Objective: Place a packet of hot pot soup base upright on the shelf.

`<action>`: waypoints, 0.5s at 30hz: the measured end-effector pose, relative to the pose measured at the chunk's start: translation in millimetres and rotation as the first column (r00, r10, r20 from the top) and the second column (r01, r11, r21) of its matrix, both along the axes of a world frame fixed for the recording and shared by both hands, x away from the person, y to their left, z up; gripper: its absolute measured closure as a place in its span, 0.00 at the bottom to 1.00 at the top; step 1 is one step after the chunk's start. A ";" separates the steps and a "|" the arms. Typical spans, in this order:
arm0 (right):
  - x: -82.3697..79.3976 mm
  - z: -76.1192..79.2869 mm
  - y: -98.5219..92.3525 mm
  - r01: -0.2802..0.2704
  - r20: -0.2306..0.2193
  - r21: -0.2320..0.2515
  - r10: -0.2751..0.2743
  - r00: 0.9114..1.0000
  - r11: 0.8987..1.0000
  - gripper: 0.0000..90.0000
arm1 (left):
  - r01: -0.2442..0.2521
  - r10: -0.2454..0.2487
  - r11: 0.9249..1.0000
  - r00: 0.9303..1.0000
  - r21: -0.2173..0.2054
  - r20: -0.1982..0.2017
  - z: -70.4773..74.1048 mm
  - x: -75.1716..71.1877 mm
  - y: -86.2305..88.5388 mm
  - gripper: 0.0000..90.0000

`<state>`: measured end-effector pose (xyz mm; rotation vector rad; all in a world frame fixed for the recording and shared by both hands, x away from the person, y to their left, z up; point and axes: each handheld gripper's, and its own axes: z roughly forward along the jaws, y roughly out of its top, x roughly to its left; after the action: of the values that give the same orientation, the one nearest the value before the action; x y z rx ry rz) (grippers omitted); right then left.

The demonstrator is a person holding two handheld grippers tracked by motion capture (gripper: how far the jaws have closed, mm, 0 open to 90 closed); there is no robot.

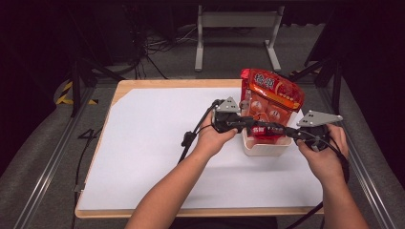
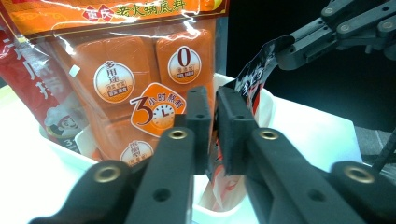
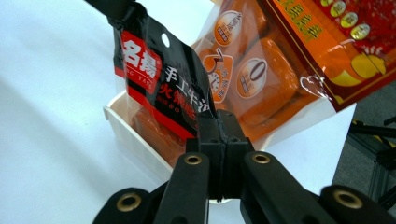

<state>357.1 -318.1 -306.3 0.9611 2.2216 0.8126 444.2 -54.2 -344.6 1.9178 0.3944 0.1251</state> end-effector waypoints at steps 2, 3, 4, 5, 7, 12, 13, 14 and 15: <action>1.1 0.0 -3.0 0.025 0.007 0.009 -0.026 1.000 1.000 0.95 | -0.004 0.004 1.000 1.000 -0.005 -0.006 0.1 0.5 1.4 0.80; 1.1 0.0 -3.0 0.025 0.007 0.009 -0.026 1.000 1.000 0.95 | -0.004 0.004 1.000 1.000 -0.005 -0.006 0.1 0.5 1.4 0.76; 1.0 0.3 -4.4 0.031 0.007 0.019 -0.031 0.999 0.999 0.91 | -0.007 0.007 1.000 1.000 -0.015 -0.006 -0.2 0.6 1.7 0.76; 0.6 0.8 -5.6 0.033 0.012 0.037 -0.033 0.999 0.999 0.89 | -0.011 0.011 1.000 1.000 -0.018 -0.008 -0.3 0.2 1.8 0.68; 0.0 1.9 -6.4 0.038 0.021 0.031 -0.038 0.999 0.999 0.87 | -0.009 0.008 1.000 1.000 -0.020 -0.006 0.2 -1.1 2.7 0.66; -0.2 2.1 -5.3 0.039 0.031 0.058 -0.041 0.999 0.998 0.78 | -0.024 0.024 0.999 1.000 -0.029 0.009 3.5 -3.7 6.1 0.51; -0.1 2.1 -5.0 0.036 0.032 0.063 -0.038 0.999 0.997 0.77 | -0.027 0.027 0.999 1.000 -0.032 0.011 4.2 -3.9 6.9 0.49; -0.2 2.2 -4.7 0.035 0.035 0.065 -0.037 0.999 0.997 0.76 | -0.028 0.028 0.999 1.000 -0.032 0.011 5.0 -4.0 7.8 0.47; -0.3 2.4 -4.4 0.036 0.037 0.068 -0.039 0.999 0.997 0.75 | -0.027 0.027 0.999 1.000 -0.039 0.011 5.9 -4.5 8.9 0.45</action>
<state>356.8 -322.5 -303.9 1.0074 2.1492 0.8866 439.8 -45.3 -338.7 1.8733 0.4124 0.1455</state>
